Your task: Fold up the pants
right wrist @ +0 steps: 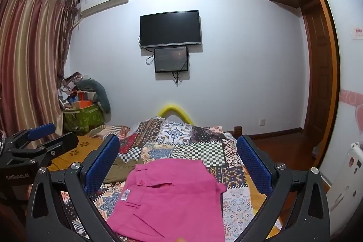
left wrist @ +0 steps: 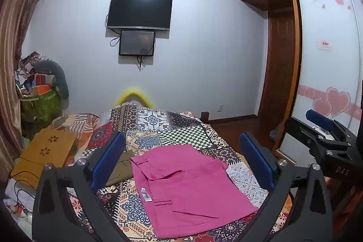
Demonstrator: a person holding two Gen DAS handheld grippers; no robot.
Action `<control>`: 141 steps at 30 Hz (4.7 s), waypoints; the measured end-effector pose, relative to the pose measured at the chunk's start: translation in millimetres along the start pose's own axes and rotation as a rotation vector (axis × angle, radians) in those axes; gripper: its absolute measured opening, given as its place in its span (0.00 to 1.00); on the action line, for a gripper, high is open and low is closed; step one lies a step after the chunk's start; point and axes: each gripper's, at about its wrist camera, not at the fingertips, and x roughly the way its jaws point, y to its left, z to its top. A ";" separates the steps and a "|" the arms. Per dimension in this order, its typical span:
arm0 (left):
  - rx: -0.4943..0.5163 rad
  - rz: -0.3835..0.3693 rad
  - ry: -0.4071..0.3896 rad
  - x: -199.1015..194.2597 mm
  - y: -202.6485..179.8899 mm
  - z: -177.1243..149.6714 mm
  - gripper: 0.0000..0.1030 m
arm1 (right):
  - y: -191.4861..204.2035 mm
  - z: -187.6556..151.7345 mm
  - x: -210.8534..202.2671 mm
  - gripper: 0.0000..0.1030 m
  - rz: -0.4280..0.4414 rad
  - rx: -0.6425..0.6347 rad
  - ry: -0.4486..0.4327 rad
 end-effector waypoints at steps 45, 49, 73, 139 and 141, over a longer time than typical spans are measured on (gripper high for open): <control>0.008 0.006 0.011 1.1 -4.5 -2.6 0.99 | 2.7 -0.7 -3.5 1.00 -0.030 0.017 0.039; 0.007 0.006 0.011 1.2 -5.0 -2.6 0.99 | 1.7 -1.8 -3.2 1.00 -0.030 0.017 0.039; 0.007 0.004 0.011 1.2 -5.5 -1.3 0.99 | 3.9 -2.6 -2.5 1.00 -0.027 0.017 0.041; -0.064 0.018 0.752 298.1 98.4 -170.7 0.61 | -101.9 -148.8 202.6 0.60 -0.081 0.056 0.649; -0.079 0.008 0.769 302.5 100.7 -175.1 0.59 | -103.1 -153.8 208.3 0.58 -0.068 0.049 0.661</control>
